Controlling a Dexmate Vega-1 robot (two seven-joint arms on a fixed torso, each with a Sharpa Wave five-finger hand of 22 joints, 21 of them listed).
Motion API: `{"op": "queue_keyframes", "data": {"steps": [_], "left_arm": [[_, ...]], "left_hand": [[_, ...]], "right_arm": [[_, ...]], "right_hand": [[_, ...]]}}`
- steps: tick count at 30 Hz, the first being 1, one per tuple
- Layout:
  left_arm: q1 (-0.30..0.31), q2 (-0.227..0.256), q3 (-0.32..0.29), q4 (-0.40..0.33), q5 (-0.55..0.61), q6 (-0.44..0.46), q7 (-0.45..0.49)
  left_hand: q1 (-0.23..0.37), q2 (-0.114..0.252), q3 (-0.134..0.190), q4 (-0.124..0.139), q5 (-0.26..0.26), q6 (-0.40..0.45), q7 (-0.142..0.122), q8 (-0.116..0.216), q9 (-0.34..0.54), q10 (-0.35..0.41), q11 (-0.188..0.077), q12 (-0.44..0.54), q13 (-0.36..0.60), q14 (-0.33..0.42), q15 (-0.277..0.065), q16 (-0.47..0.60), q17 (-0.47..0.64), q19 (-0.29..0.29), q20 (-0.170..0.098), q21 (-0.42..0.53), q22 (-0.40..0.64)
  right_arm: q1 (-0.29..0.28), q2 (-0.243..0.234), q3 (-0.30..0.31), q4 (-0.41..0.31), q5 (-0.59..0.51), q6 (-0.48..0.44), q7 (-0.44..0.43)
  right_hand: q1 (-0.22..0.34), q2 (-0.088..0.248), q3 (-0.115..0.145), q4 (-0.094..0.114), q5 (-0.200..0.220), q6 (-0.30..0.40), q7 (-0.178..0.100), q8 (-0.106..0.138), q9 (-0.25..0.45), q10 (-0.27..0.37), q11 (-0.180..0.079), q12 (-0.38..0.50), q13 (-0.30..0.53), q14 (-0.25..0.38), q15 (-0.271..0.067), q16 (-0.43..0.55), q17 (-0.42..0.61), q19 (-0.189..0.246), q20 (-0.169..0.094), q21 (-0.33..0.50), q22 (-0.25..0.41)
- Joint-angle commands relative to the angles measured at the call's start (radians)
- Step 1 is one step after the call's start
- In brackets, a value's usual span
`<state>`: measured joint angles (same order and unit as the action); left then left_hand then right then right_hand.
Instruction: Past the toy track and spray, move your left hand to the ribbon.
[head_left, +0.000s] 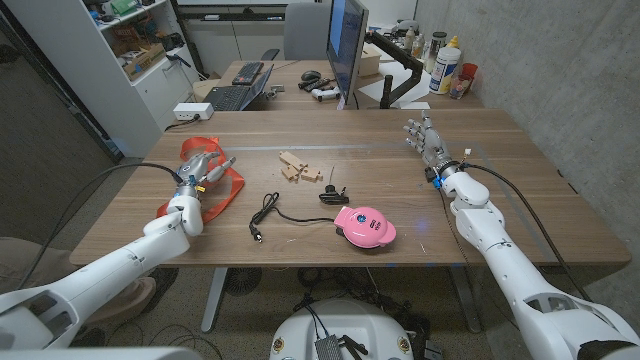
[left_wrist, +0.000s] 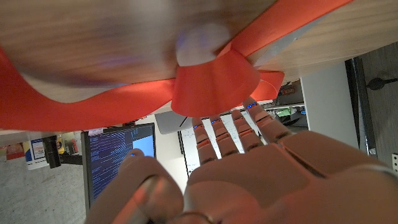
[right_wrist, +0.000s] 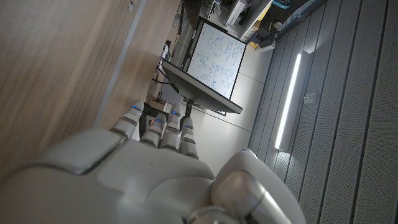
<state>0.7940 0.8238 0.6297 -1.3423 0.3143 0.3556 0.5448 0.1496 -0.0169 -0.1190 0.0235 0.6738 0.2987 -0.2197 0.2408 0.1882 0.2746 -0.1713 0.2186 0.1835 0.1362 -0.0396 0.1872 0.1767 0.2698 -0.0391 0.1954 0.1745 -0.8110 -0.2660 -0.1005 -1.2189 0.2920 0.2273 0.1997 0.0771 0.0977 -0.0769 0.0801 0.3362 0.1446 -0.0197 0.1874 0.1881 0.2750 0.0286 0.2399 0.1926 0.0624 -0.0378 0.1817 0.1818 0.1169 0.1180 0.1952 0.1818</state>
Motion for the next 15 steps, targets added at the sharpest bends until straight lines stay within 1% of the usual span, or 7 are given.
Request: {"op": "queue_keyframes", "data": {"steps": [1, 6, 12, 15], "left_arm": [[-0.008, -0.011, 0.008, 0.006, -0.007, 0.010, 0.008], [-0.012, -0.016, 0.012, 0.017, -0.012, 0.001, 0.009], [-0.020, -0.022, 0.015, 0.030, -0.016, -0.004, 0.009], [-0.028, -0.027, 0.018, 0.041, -0.017, 0.001, 0.006]], "left_hand": [[0.005, 0.004, -0.007, 0.001, 0.010, 0.009, 0.000, 0.003, 0.005, 0.004, 0.003, -0.001, 0.006, 0.006, -0.177, 0.005, 0.004, 0.009, -0.075, 0.005, 0.001], [0.006, 0.005, -0.007, 0.001, 0.010, 0.010, 0.000, 0.002, 0.005, 0.004, 0.001, -0.001, 0.006, 0.006, -0.177, 0.004, 0.004, 0.009, -0.075, 0.005, 0.001], [0.008, 0.006, -0.007, 0.001, 0.011, 0.011, -0.001, 0.001, 0.005, 0.006, 0.003, -0.001, 0.006, 0.007, -0.177, 0.004, 0.004, 0.010, -0.075, 0.005, 0.001], [0.009, 0.006, -0.008, 0.001, 0.012, 0.011, -0.001, 0.001, 0.005, 0.007, 0.003, -0.002, 0.006, 0.007, -0.177, 0.004, 0.004, 0.010, -0.074, 0.004, 0.001]], "right_arm": [[0.010, -0.004, 0.002, 0.014, 0.001, 0.001, 0.008], [0.013, -0.005, 0.003, 0.022, 0.002, 0.005, 0.010], [0.012, -0.010, 0.004, 0.014, 0.000, -0.008, 0.008], [0.021, -0.009, 0.002, 0.023, -0.002, -0.002, 0.011]], "right_hand": [[0.009, 0.005, 0.000, -0.003, -0.001, 0.008, -0.004, 0.007, 0.002, 0.004, -0.003, 0.001, 0.003, -0.001, -0.015, 0.003, 0.001, -0.008, 0.000, 0.001, -0.001], [0.009, 0.006, 0.000, -0.003, -0.001, 0.007, -0.004, 0.007, 0.002, 0.004, -0.002, 0.001, 0.003, -0.001, -0.015, 0.003, 0.001, -0.007, 0.000, 0.001, -0.001], [0.009, 0.006, 0.001, -0.004, -0.001, 0.008, -0.004, 0.007, 0.002, 0.006, -0.001, 0.002, 0.003, 0.000, -0.014, 0.003, 0.001, -0.008, 0.000, 0.001, -0.001], [0.009, 0.006, 0.001, -0.004, -0.001, 0.008, -0.003, 0.007, 0.002, 0.006, 0.000, 0.002, 0.003, 0.000, -0.015, 0.003, 0.001, -0.008, -0.001, 0.001, -0.001]]}}
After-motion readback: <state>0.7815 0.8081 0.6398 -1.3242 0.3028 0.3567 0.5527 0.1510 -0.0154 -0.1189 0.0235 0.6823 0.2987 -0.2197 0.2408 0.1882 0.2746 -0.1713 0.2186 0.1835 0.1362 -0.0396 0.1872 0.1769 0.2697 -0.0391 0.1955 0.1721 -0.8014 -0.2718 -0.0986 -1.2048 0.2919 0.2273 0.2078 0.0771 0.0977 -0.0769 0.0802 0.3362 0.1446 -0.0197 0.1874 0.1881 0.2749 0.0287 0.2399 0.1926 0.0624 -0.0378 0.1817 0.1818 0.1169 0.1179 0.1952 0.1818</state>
